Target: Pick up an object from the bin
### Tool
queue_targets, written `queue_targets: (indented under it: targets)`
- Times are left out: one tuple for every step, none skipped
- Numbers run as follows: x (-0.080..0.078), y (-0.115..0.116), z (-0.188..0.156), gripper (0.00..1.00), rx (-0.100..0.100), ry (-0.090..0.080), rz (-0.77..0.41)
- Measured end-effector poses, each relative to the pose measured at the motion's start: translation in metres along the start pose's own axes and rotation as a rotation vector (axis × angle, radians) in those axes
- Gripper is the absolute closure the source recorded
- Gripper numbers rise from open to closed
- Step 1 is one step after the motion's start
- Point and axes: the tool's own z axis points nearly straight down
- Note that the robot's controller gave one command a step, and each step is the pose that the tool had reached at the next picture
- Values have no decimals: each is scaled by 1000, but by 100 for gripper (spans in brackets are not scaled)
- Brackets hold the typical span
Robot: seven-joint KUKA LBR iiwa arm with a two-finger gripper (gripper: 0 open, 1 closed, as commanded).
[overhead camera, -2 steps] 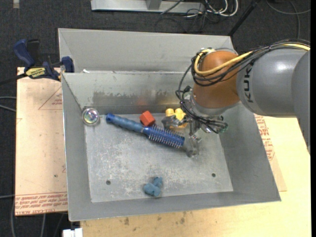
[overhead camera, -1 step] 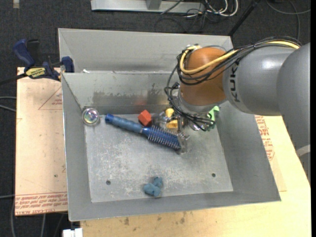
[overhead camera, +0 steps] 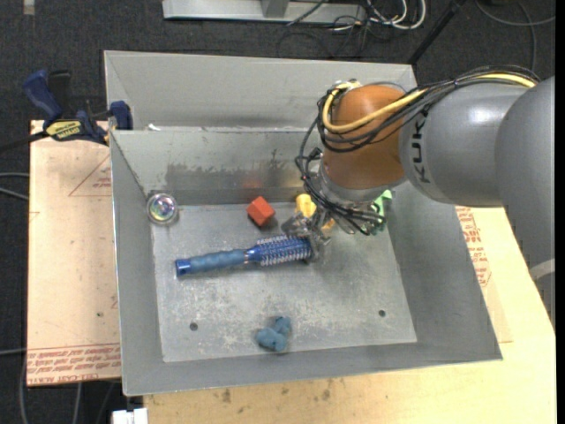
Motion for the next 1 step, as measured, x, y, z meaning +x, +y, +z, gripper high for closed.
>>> queue_targets:
  targets:
    - [-15, 9, -132, 100, 6, -5, -64]
